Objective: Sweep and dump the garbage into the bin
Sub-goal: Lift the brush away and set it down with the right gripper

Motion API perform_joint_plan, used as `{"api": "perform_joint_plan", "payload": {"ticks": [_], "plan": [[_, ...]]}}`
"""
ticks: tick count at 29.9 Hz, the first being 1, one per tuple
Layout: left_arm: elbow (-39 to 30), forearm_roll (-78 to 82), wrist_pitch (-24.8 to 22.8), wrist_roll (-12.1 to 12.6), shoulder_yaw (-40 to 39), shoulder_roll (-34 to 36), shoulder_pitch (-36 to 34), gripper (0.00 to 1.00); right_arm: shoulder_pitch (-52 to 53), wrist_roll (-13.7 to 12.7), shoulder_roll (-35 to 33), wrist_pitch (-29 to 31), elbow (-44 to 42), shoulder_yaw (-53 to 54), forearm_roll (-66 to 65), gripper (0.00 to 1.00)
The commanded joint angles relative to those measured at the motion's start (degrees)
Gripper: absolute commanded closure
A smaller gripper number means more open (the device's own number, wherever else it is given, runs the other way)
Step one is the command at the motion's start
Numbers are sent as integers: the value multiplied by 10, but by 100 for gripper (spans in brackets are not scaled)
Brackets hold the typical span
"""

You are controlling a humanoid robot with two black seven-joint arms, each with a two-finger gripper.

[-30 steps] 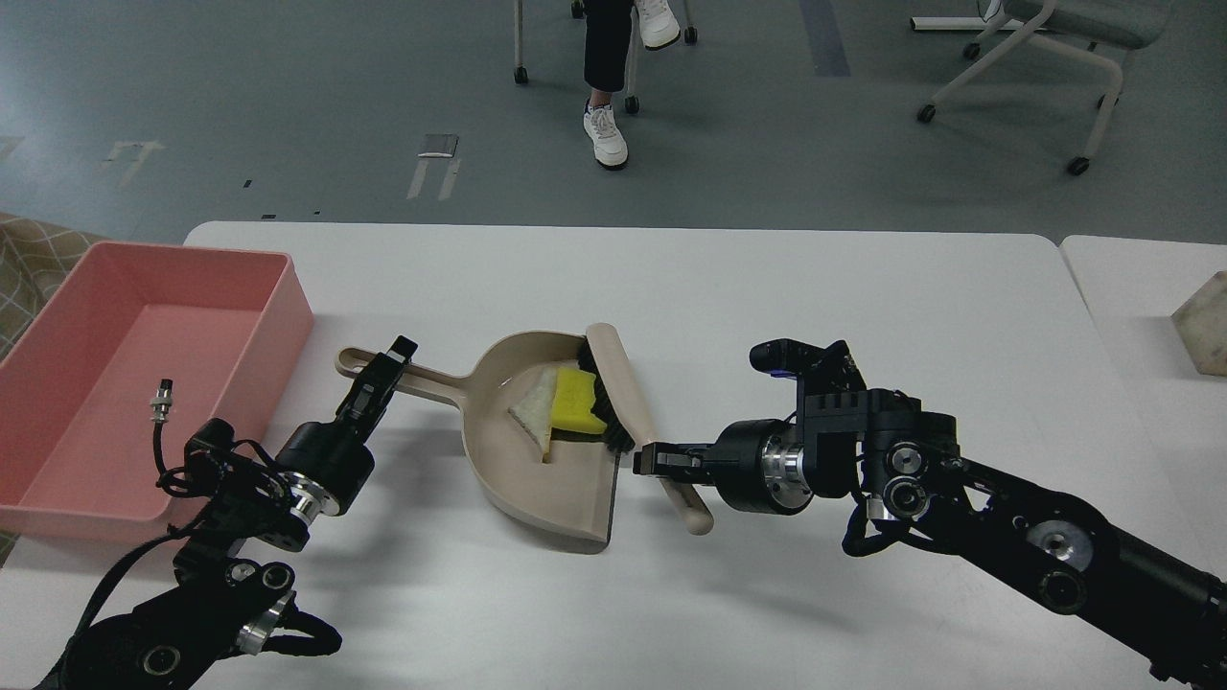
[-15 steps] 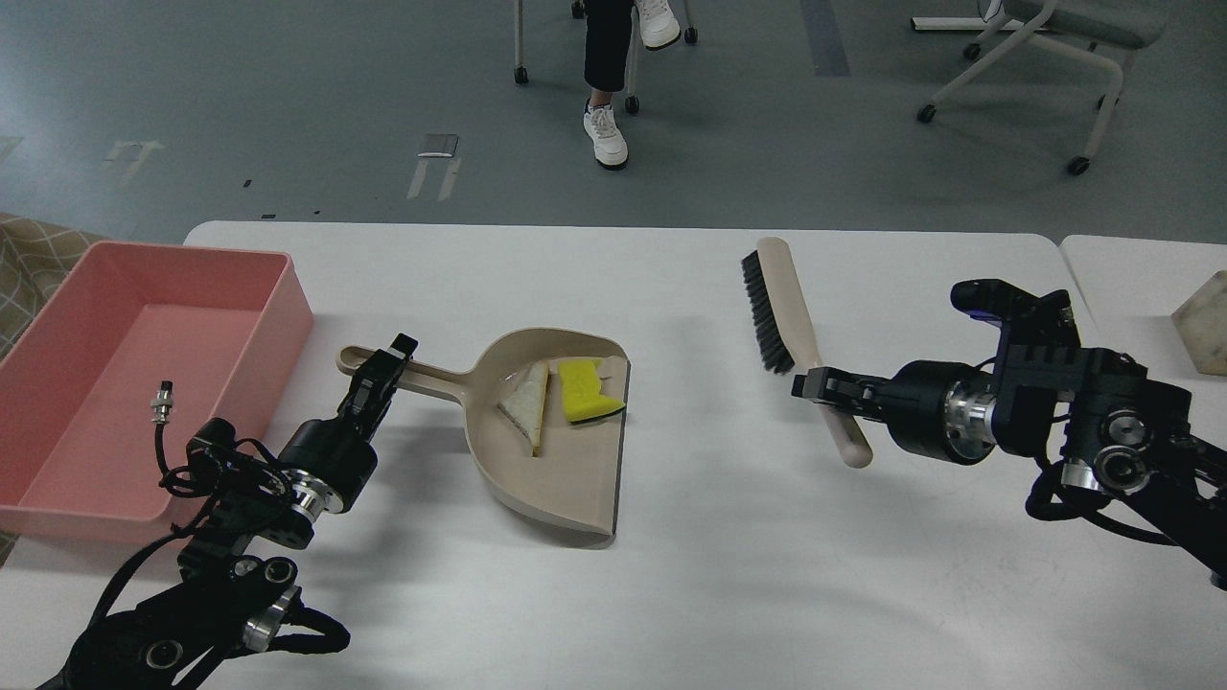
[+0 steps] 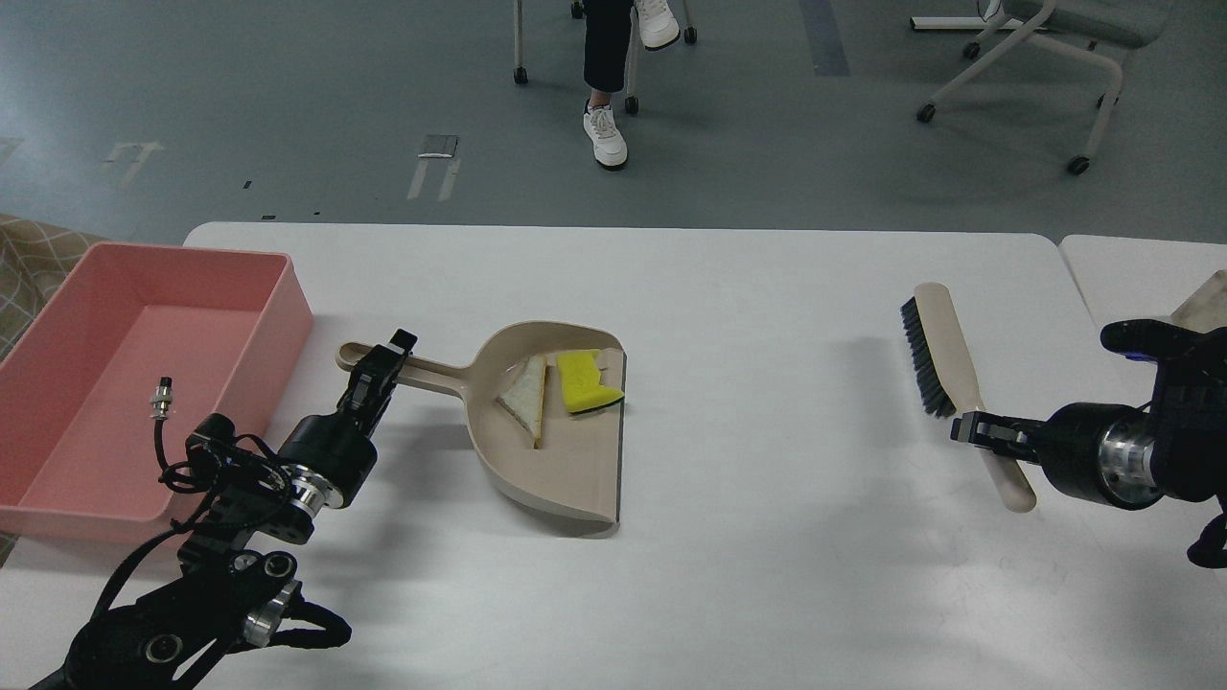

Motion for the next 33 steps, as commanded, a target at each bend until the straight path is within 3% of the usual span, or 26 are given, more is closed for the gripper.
{"api": "perform_joint_plan", "payload": {"ticks": [1,14,20,29,31,33], "plan": [[1,0,0,0,0,2,-3,100,-11,0,-19,0,4,-1,2,100],[1,-3,-1,0,0,3,-8,100,-40,0,-33,0,11,-1,14,100],[1,-3,-1,1,0,3,-8,100,-42,0,-30,0,11,1,13,87],[1,-3,0,1,-1,3,-9,100,-41,0,-30,0,7,22,14,38],[1,-3,0,1,-1,3,-9,100,-42,0,-28,0,4,38,17,4],[1,-3,0,1,-1,3,-9,100,-42,0,-28,0,2,42,17,0]]}}
